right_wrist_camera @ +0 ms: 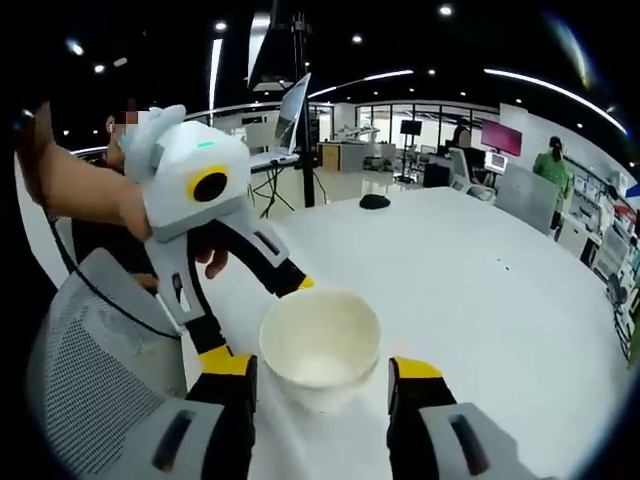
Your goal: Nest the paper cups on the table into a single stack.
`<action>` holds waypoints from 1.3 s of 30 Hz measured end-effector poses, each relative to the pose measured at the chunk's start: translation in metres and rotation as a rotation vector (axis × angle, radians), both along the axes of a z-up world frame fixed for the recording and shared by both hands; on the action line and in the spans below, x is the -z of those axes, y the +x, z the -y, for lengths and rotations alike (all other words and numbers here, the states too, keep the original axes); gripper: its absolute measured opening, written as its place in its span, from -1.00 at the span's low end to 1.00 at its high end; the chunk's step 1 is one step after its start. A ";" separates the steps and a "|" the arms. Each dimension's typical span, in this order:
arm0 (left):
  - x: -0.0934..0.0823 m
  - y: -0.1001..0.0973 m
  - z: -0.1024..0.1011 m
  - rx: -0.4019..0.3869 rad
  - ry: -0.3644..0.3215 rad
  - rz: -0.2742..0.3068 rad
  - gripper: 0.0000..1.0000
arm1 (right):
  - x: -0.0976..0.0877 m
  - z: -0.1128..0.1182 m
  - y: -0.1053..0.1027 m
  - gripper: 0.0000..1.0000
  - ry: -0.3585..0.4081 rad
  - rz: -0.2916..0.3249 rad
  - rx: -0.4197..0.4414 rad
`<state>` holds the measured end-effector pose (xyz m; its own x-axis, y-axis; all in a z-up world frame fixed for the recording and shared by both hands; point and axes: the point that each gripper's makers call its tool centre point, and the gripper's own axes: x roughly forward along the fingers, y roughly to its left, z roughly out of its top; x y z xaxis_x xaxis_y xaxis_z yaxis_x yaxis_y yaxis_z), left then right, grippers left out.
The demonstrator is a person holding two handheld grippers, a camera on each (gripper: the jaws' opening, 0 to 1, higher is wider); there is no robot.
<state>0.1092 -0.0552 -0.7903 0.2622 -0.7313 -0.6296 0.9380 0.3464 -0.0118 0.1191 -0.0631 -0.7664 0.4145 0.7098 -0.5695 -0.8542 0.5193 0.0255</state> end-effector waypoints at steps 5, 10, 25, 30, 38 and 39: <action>0.002 0.004 0.003 0.008 -0.008 0.000 -0.12 | 0.003 -0.003 0.000 -0.03 0.005 -0.015 0.006; 0.003 0.008 0.003 0.013 -0.004 0.003 -0.20 | 0.002 -0.002 0.001 -0.09 0.011 -0.028 0.021; -0.011 0.032 0.005 0.032 -0.003 0.044 -0.23 | -0.013 -0.002 0.024 -0.10 0.044 -0.013 0.036; -0.015 0.045 0.005 0.041 0.014 0.066 -0.21 | -0.014 -0.002 0.037 -0.10 0.058 -0.008 0.041; -0.016 0.068 0.002 0.050 0.048 0.098 -0.20 | -0.016 -0.005 0.057 -0.10 0.069 -0.001 0.042; -0.016 0.072 0.001 0.049 0.052 0.102 -0.20 | -0.017 -0.006 0.060 -0.10 0.070 0.002 0.043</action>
